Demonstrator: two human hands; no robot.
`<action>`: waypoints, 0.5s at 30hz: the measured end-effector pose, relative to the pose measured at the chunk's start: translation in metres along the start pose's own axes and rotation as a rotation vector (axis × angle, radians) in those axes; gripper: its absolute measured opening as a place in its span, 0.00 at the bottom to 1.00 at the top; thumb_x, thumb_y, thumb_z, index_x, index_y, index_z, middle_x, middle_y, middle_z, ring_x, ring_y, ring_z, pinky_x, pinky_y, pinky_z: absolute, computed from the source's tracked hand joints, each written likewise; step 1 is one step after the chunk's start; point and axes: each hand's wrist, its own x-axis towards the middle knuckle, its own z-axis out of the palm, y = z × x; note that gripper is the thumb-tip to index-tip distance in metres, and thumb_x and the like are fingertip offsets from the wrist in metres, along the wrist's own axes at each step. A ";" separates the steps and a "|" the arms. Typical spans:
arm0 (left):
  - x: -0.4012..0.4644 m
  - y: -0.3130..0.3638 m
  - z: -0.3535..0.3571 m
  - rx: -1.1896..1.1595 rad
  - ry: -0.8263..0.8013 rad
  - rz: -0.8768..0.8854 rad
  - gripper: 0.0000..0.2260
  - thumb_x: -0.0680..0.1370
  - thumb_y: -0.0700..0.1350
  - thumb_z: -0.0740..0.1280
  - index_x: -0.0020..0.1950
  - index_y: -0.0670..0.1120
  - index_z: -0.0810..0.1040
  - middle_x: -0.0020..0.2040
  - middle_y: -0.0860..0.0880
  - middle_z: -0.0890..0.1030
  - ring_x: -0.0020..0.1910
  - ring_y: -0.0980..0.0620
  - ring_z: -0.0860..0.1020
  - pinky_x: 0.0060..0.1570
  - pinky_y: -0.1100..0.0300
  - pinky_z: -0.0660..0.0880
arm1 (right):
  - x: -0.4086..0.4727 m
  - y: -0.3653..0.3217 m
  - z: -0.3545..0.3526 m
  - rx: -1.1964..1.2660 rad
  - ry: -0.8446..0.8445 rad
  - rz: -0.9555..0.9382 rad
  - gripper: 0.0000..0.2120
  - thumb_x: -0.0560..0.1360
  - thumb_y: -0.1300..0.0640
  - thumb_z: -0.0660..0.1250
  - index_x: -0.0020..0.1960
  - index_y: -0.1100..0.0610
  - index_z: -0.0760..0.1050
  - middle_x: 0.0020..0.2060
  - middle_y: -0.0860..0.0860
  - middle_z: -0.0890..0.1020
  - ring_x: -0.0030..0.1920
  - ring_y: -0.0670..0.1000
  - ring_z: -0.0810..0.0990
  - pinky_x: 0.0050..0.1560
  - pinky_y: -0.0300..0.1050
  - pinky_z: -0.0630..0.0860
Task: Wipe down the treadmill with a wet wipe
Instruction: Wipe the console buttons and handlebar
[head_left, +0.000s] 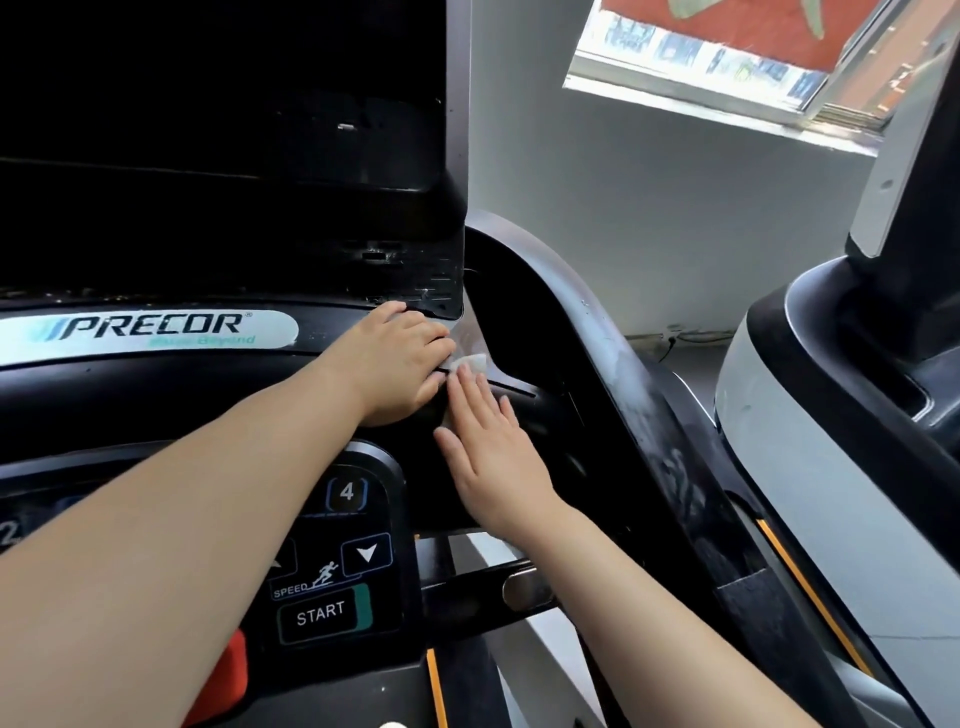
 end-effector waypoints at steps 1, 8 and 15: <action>-0.001 -0.002 0.004 0.002 0.063 0.006 0.28 0.72 0.52 0.46 0.55 0.42 0.80 0.55 0.44 0.81 0.53 0.44 0.80 0.60 0.47 0.71 | -0.006 0.007 0.002 -0.041 0.014 -0.001 0.31 0.80 0.43 0.41 0.77 0.56 0.41 0.77 0.48 0.43 0.75 0.44 0.38 0.72 0.42 0.36; -0.003 -0.006 0.011 0.033 0.066 -0.017 0.23 0.73 0.50 0.48 0.48 0.43 0.81 0.47 0.47 0.82 0.46 0.45 0.80 0.54 0.50 0.71 | 0.023 0.019 -0.003 0.078 0.012 0.023 0.27 0.83 0.49 0.46 0.77 0.59 0.43 0.77 0.51 0.43 0.76 0.48 0.38 0.73 0.42 0.35; -0.004 -0.005 0.008 0.057 0.079 -0.010 0.25 0.76 0.52 0.45 0.57 0.45 0.79 0.55 0.47 0.80 0.53 0.45 0.78 0.60 0.50 0.67 | -0.001 0.076 -0.025 -0.609 -0.103 -0.661 0.31 0.79 0.43 0.49 0.75 0.62 0.55 0.74 0.56 0.60 0.74 0.53 0.56 0.73 0.47 0.50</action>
